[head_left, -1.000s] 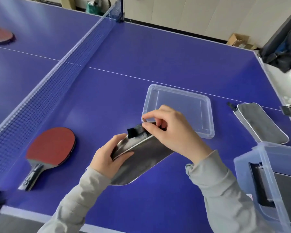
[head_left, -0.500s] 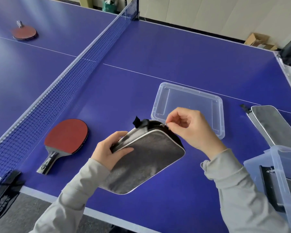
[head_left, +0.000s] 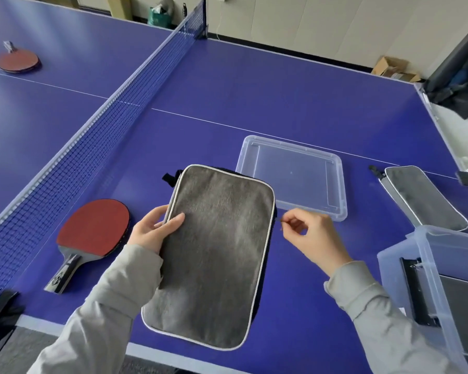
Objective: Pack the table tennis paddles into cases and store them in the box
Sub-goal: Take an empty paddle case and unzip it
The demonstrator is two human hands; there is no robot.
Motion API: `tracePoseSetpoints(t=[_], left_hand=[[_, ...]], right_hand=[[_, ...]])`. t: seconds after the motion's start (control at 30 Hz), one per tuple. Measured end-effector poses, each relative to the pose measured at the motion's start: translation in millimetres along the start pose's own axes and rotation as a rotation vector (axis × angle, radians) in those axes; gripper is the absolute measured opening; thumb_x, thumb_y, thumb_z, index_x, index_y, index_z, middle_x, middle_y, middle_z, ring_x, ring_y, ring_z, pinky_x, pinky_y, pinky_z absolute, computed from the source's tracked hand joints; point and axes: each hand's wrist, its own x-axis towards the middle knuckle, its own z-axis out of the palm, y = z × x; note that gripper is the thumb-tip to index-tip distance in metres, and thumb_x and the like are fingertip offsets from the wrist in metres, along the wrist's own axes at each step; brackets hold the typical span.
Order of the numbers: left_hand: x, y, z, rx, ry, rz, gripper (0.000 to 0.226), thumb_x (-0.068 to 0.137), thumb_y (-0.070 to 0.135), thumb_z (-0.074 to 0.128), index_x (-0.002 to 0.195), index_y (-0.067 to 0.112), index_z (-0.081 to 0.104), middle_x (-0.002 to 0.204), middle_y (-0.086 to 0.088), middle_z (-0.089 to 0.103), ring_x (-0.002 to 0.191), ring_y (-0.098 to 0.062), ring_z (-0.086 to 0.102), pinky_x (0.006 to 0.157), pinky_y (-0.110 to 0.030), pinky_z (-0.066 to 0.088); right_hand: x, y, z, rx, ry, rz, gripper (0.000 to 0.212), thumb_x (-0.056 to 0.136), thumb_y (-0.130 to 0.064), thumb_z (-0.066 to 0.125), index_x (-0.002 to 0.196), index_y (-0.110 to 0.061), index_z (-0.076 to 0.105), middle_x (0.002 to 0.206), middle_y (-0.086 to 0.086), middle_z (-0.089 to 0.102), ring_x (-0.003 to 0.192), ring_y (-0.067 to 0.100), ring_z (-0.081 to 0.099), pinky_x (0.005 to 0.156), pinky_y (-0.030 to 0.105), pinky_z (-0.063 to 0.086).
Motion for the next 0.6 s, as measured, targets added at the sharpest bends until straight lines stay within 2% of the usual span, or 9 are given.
tracePoseSetpoints(t=[0.13,0.3,0.43,0.53,0.6], left_hand=[[12,-2,5,-0.038,0.160,-0.071,0.013,0.076,0.029,0.074,0.087,0.025,0.069,0.066,-0.001,0.069,0.052,-0.018,0.064,0.051,-0.029,0.053],[30,-3,1,-0.158,0.381,-0.113,0.016,0.080,0.028,0.071,0.077,0.026,0.056,0.075,0.001,0.061,0.063,-0.019,0.057,0.063,-0.034,0.048],[37,-10,8,-0.256,0.520,-0.108,0.019,0.082,0.023,0.071,0.090,0.021,0.053,0.086,-0.001,0.061,0.075,-0.020,0.057,0.082,-0.039,0.049],[37,-10,23,-0.301,0.639,-0.066,0.023,0.085,0.019,0.067,0.101,0.017,0.051,0.075,0.004,0.054,0.077,-0.015,0.052,0.073,-0.028,0.046],[34,-14,33,-0.320,0.692,-0.065,0.023,0.086,0.019,0.066,0.103,0.016,0.051,0.080,0.001,0.056,0.084,-0.017,0.052,0.076,-0.027,0.042]], right_hand=[[-20,-3,21,0.029,0.020,-0.066,0.010,0.076,0.004,0.067,0.075,-0.007,0.066,0.065,-0.003,0.064,0.064,0.012,0.057,0.060,0.016,0.046],[-48,2,38,0.089,0.070,0.009,0.014,0.074,0.003,0.070,0.073,-0.009,0.064,0.062,-0.007,0.060,0.058,0.007,0.052,0.057,0.016,0.043],[-71,-3,57,0.149,0.103,0.103,0.018,0.073,0.005,0.069,0.070,-0.011,0.062,0.059,-0.010,0.057,0.054,0.002,0.049,0.055,0.016,0.042],[-87,-15,75,0.209,0.135,0.151,0.016,0.076,0.002,0.069,0.071,-0.012,0.063,0.059,-0.009,0.058,0.054,0.006,0.051,0.055,0.022,0.046],[-93,-23,84,0.251,0.156,0.162,0.016,0.077,0.001,0.069,0.071,-0.012,0.063,0.059,-0.006,0.060,0.054,0.009,0.053,0.055,0.027,0.048]])
